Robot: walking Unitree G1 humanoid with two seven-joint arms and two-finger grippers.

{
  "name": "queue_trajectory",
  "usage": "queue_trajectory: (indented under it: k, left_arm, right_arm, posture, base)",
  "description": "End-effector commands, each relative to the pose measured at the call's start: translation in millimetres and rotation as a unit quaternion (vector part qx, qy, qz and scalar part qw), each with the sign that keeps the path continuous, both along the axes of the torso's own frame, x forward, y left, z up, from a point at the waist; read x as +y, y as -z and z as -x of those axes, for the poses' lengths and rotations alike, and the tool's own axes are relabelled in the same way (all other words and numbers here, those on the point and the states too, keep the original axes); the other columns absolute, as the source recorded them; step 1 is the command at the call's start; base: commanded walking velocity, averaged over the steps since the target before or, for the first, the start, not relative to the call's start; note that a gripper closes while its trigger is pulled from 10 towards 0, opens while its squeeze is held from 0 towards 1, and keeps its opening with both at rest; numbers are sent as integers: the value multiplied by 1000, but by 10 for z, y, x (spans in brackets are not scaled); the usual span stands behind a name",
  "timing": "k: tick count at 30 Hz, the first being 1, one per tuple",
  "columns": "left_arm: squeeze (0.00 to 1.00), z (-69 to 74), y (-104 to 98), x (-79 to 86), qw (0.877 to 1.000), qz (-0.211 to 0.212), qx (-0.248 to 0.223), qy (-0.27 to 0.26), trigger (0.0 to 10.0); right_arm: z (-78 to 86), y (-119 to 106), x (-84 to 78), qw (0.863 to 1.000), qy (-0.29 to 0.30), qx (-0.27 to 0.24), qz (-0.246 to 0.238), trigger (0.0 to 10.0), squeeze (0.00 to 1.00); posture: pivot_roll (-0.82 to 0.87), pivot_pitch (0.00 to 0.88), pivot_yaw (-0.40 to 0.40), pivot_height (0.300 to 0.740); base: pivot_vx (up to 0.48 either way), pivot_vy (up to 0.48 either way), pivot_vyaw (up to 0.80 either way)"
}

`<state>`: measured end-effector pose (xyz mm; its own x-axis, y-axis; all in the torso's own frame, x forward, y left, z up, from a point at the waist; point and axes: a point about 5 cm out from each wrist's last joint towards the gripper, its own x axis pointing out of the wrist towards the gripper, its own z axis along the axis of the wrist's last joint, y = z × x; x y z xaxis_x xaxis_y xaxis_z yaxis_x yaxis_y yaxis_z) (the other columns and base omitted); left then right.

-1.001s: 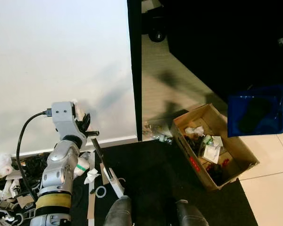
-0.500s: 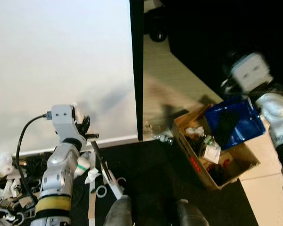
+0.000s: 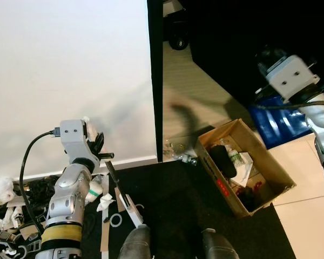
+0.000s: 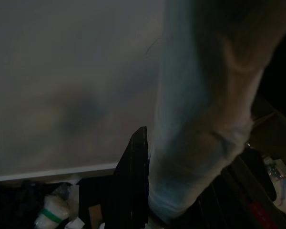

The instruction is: Sweep floor

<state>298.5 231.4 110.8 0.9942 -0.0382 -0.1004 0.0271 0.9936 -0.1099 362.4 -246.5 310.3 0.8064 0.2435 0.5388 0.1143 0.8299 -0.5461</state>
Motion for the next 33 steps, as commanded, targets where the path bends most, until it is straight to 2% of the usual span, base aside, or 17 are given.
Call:
queue_trajectory:
  k: [1, 3, 5, 9, 10, 12, 15, 19, 20, 22, 23, 25, 30, 33]
  left_arm:
    - [0, 32, 12, -19, 1000, 2, -3, 1, 10000]
    - [0, 36, 10, 0, 1000, -1, -2, 2, 10000]
    - [0, 33, 3, 16, 1000, -3, -1, 1, 10000]
    - [0, 24, -7, 36, 1000, -5, -2, 0, 10000]
    - [0, 15, -14, 53, 1000, -10, -1, -1, 10000]
    - [0, 15, -14, 53, 1000, -10, -1, -1, 10000]
    - [0, 12, -20, 50, 1000, -12, -2, -1, 10000]
    - [0, 29, -10, 36, 1000, 3, 0, 1, 10000]
    - [0, 29, -10, 36, 1000, 3, 0, 1, 10000]
    - [0, 47, 6, 30, 1000, 12, 7, 0, 10000]
    - [0, 47, 6, 30, 1000, 12, 7, 0, 10000]
    - [0, 74, 29, 21, 1000, 20, 13, 8, 10000]
    - [0, 95, 43, 35, 1000, 15, 16, 11, 10000]
    - [0, 102, 55, 67, 1000, -3, 20, 12, 10000]
  right_arm:
    - [79, -241, -104, 998, 6, -45, -40, 10000, 0]
    - [111, -380, -165, 993, -4, -60, -100, 10000, 0]
    - [128, -436, -179, 988, -18, -66, -136, 10000, 0]
    - [136, -457, -148, 982, -43, -60, -171, 10000, 0]
    - [134, -410, -29, 968, -100, -29, -228, 10000, 0]
    - [134, -410, -29, 968, -100, -29, -228, 10000, 0]
    - [133, -166, 193, 946, -158, 26, -282, 10000, 0]
    - [150, 183, 417, 932, -177, 79, -306, 10000, 0]
    - [150, 183, 417, 932, -177, 79, -306, 10000, 0]
    - [170, 412, 521, 930, -170, 105, -309, 10000, 0]
    - [170, 412, 521, 930, -170, 105, -309, 10000, 0]
    - [231, 658, 626, 926, -161, 139, -311, 10000, 0]
    - [290, 827, 678, 917, -161, 174, -320, 10000, 0]
    - [315, 941, 692, 917, -157, 189, -314, 10000, 0]
  posture:
    - [141, 188, -16, 740]
    - [141, 189, -10, 740]
    - [141, 190, -9, 740]
    - [140, 191, -5, 740]
    - [140, 191, -3, 740]
    - [140, 191, -3, 740]
    - [144, 191, -2, 740]
    - [149, 192, -3, 740]
    - [149, 192, -3, 740]
    - [153, 194, -4, 740]
    - [153, 194, -4, 740]
    - [156, 195, -4, 740]
    - [155, 197, -4, 740]
    - [156, 199, -2, 740]
  base:
    - [0, 0, 0]
    - [0, 0, 0]
    - [0, 0, 0]
    - [0, 0, 0]
    - [0, 0, 0]
    - [0, 0, 0]
    - [0, 0, 0]
    - [0, 0, 0]
    - [0, 0, 0]
    - [0, 0, 0]
    - [0, 0, 0]
    - [0, 0, 0]
    - [0, 0, 0]
    - [0, 0, 0]
